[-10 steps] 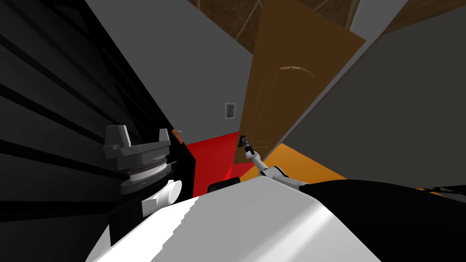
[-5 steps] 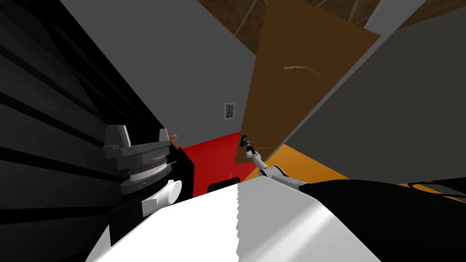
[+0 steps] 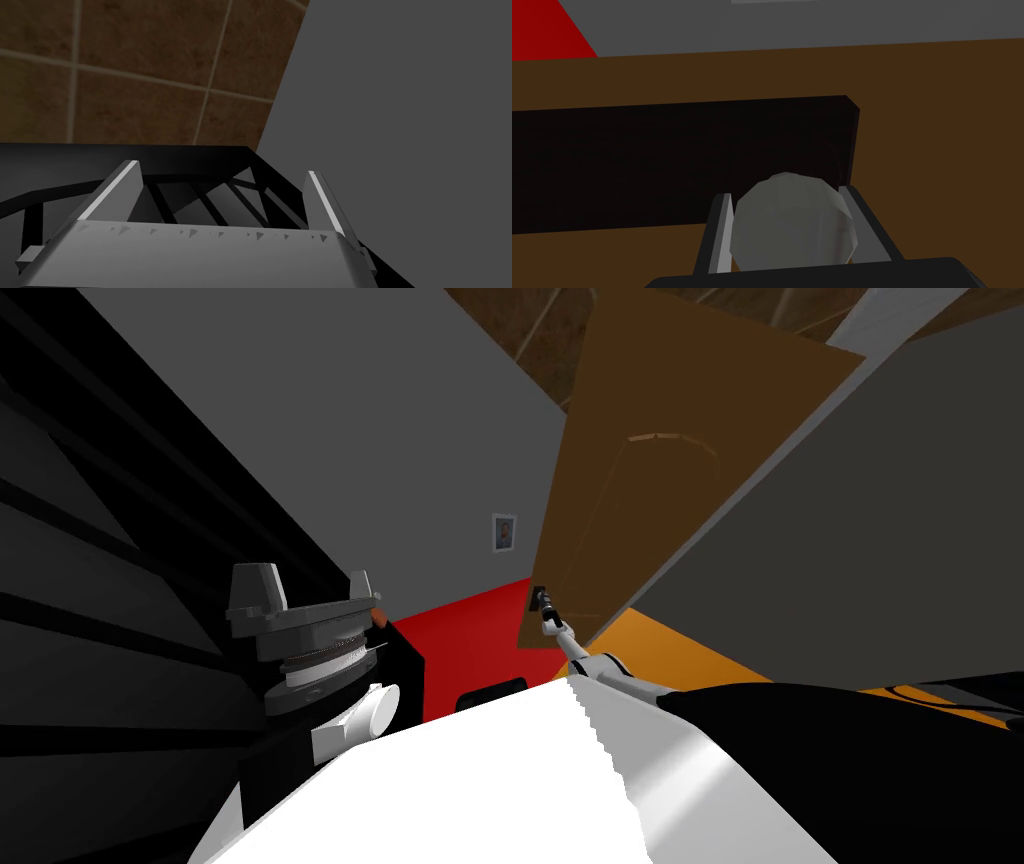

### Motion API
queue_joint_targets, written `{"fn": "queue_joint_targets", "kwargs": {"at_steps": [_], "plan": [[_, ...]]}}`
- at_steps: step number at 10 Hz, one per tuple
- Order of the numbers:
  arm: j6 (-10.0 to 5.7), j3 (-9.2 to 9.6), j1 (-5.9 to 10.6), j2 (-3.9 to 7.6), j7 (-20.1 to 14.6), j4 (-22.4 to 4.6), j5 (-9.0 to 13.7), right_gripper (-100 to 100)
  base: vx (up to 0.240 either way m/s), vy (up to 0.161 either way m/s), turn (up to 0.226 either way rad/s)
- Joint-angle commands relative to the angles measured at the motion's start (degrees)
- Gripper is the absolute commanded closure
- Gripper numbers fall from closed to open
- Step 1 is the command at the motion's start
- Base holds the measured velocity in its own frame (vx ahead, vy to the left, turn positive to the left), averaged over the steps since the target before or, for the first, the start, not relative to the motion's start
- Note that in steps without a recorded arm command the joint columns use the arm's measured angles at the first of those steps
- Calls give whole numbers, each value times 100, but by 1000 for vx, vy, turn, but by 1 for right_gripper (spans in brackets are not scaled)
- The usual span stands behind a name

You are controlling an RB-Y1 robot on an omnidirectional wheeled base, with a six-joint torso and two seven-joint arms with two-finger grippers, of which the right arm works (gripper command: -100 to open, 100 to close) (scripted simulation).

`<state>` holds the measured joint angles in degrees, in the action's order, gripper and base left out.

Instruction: Push the door open

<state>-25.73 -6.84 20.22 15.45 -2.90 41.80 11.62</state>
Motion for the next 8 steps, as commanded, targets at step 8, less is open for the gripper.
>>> {"fn": "queue_joint_targets", "kwargs": {"at_steps": [8], "plan": [[-123,-931,346,-204,576,-434,-47,100,170,34,-36]]}}
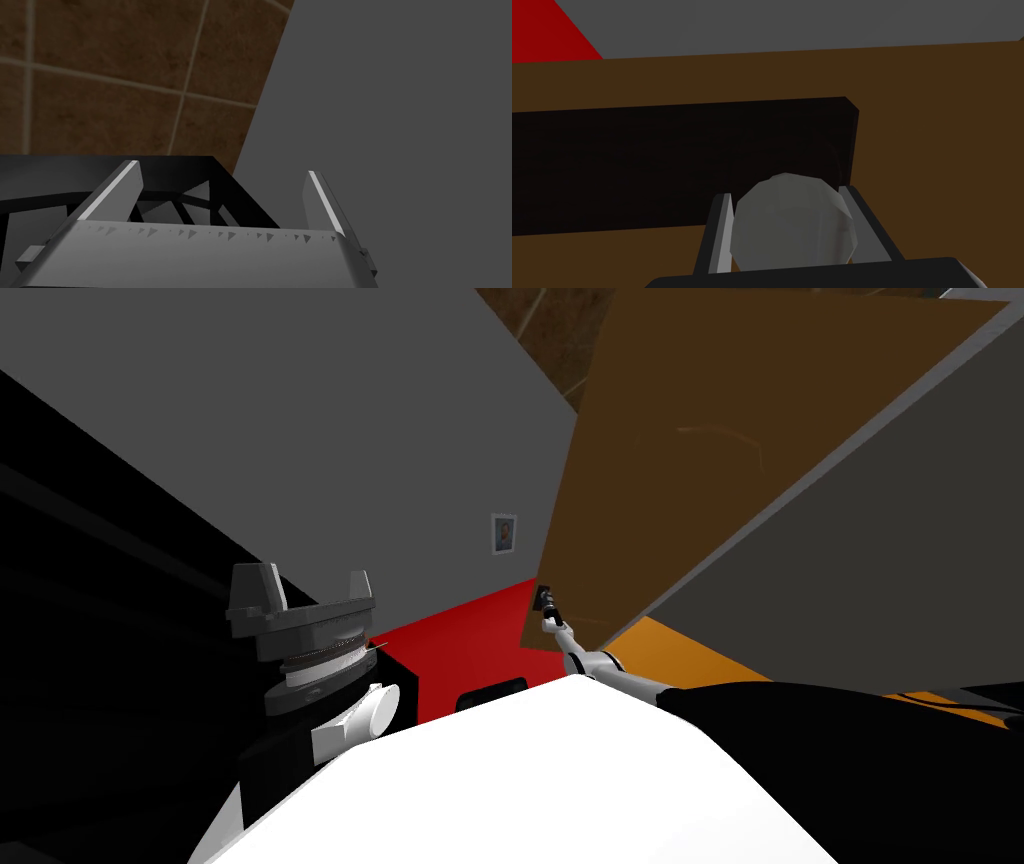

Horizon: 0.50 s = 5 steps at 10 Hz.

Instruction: Push the door open

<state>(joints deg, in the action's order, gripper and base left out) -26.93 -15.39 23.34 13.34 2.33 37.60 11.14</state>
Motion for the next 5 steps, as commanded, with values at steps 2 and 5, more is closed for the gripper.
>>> {"fn": "queue_joint_targets", "kwargs": {"at_steps": [2,5], "plan": [[-24,-263,97,-39,168,-97,-10,100,132,48,-41],[-3,-378,98,-73,236,-137,-19,100,139,45,-46]]}}
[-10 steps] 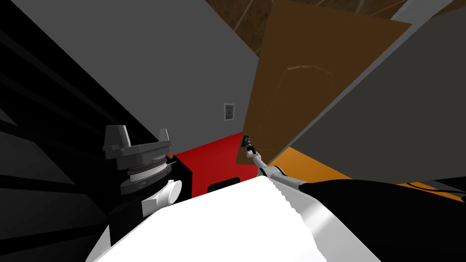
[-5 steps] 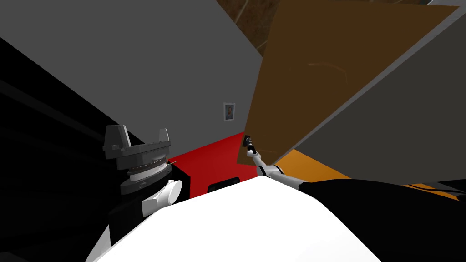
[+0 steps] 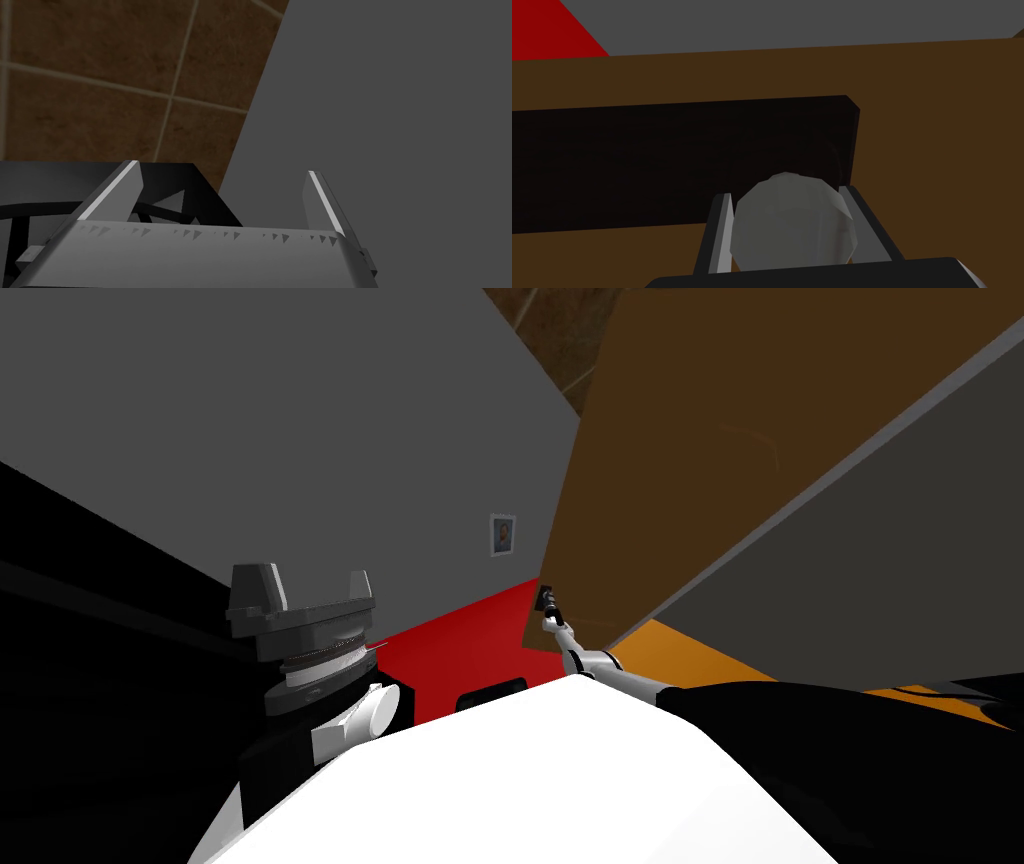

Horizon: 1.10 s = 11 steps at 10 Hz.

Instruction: Push the door open

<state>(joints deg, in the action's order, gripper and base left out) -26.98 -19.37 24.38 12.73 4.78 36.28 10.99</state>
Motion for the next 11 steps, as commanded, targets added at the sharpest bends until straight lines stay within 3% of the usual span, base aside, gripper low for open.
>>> {"fn": "queue_joint_targets", "kwargs": {"at_steps": [1,6,11], "plan": [[-7,-74,-13,30,28,-9,27,100,125,2,-40],[-31,-324,-56,130,121,-38,120,100,192,15,-40],[-56,-594,-103,238,222,-69,219,100,172,62,-53]]}}
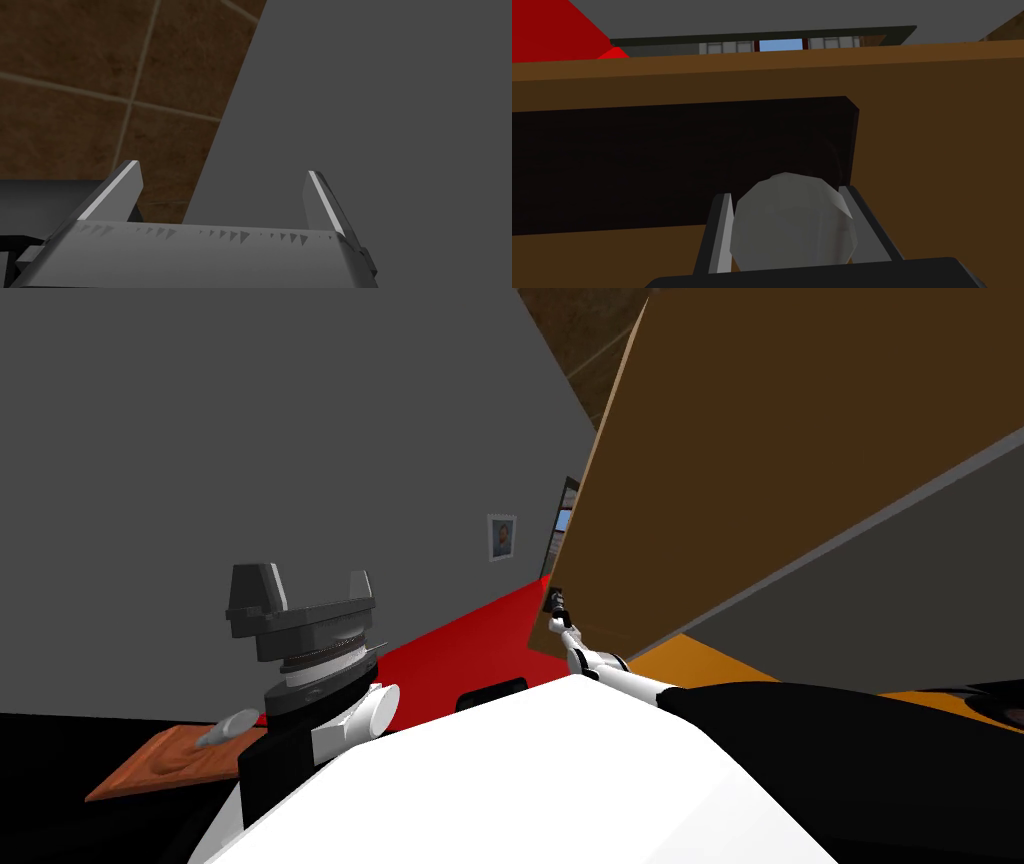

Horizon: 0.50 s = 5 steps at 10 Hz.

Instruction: Push the door open

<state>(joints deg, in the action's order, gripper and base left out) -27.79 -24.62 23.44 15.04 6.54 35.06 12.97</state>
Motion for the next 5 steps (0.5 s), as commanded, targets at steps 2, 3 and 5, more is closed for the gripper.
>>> {"fn": "queue_joint_targets", "kwargs": {"at_steps": [2,3,5], "plan": [[17,-150,-23,40,77,44,51,100,179,51,-54],[22,-104,-37,35,43,3,38,100,81,24,-30],[-3,-259,-55,105,101,-14,97,100,176,24,-51]]}}
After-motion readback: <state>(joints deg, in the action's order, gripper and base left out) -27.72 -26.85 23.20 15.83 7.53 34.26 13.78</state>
